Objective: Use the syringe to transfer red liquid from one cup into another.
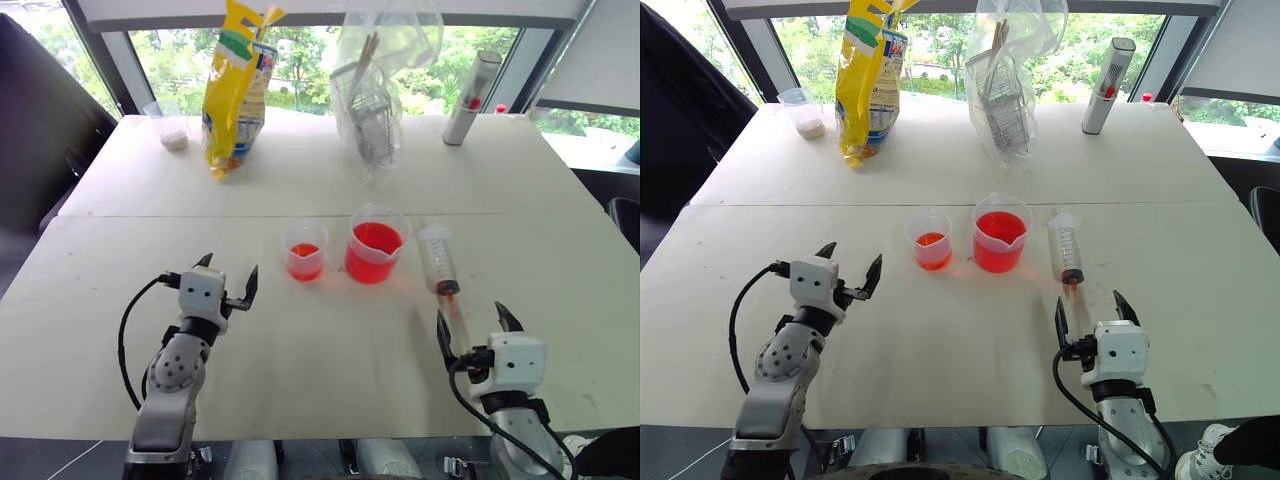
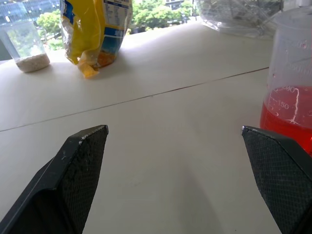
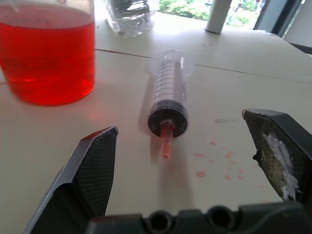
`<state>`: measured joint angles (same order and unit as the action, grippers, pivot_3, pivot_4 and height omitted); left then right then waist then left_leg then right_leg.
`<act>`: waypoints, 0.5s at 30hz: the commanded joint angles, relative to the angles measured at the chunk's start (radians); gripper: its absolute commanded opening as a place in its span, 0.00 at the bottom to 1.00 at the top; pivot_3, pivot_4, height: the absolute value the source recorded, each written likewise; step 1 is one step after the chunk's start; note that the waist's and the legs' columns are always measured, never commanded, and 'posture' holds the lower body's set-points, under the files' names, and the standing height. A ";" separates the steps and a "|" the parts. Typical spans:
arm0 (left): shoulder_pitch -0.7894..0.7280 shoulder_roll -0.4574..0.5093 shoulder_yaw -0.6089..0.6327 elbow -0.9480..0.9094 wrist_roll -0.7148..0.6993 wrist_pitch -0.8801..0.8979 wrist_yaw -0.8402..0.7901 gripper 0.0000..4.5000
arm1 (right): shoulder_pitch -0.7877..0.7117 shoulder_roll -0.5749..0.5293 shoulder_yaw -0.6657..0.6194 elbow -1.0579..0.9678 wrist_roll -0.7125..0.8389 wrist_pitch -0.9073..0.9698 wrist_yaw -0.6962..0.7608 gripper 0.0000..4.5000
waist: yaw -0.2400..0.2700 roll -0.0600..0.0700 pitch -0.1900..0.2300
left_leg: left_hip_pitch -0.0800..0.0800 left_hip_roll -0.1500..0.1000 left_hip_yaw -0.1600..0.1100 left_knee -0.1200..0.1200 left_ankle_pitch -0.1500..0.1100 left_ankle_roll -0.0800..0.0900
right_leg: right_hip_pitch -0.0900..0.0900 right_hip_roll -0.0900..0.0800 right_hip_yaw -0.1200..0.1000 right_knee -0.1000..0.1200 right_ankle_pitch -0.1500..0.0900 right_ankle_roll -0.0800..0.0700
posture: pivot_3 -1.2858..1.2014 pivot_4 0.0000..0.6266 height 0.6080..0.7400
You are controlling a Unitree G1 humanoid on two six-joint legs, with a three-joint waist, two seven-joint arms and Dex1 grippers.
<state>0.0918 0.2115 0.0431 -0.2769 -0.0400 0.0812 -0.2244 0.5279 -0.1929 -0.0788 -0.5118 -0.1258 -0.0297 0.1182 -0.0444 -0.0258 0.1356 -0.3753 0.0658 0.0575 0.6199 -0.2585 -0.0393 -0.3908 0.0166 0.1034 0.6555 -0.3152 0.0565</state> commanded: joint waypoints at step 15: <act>-0.578 0.467 0.038 0.291 -0.402 0.271 -0.730 1.00 | -0.497 -0.500 -0.378 -0.160 0.638 0.838 0.334 0.98 | 0.000 -0.001 0.002 | 0.000 -0.001 0.000 0.002 0.000 0.000 | 0.002 0.003 -0.001 0.000 0.001 0.001 | 0.52 0.24 0.99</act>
<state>-0.4424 0.6588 0.0954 -0.0105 -0.4138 0.3281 -0.8806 0.0813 -0.6573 -0.4018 -0.6844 0.4381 0.7046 0.4403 -0.0447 -0.0264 0.1381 -0.3750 0.0643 0.0576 0.6220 -0.2584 -0.0391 -0.3889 0.0197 0.1025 0.6550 -0.3143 0.0571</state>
